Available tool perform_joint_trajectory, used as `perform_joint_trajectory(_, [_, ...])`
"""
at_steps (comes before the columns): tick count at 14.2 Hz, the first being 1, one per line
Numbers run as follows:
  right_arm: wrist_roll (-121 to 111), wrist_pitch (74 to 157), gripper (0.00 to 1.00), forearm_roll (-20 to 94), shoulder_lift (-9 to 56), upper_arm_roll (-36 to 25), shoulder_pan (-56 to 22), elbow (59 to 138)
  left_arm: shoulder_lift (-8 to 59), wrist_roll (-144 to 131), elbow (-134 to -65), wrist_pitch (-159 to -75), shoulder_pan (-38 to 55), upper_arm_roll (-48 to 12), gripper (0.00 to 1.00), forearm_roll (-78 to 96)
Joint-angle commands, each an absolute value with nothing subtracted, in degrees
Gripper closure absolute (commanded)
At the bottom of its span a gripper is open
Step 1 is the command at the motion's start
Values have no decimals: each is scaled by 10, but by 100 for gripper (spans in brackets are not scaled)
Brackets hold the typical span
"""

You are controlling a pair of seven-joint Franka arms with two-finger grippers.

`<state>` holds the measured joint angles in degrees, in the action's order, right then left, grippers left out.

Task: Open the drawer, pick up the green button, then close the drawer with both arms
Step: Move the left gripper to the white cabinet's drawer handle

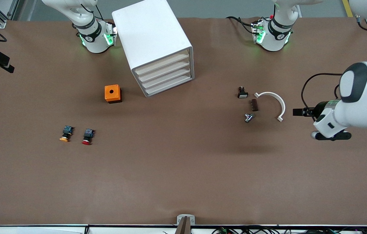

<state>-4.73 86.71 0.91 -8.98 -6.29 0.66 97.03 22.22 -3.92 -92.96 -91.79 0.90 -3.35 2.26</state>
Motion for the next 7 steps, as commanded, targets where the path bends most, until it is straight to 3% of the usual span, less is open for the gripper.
perform_joint_trajectory(1, [-38, 867, 0, 11, -107, -62, 3, 984, 261, -88, -911, -911, 10, -37, 0, 39])
perform_joint_trajectory(7, [-38, 867, 0, 11, -107, -63, 4, 984, 296, -240, -906, -908, 63, -40, 0, 46])
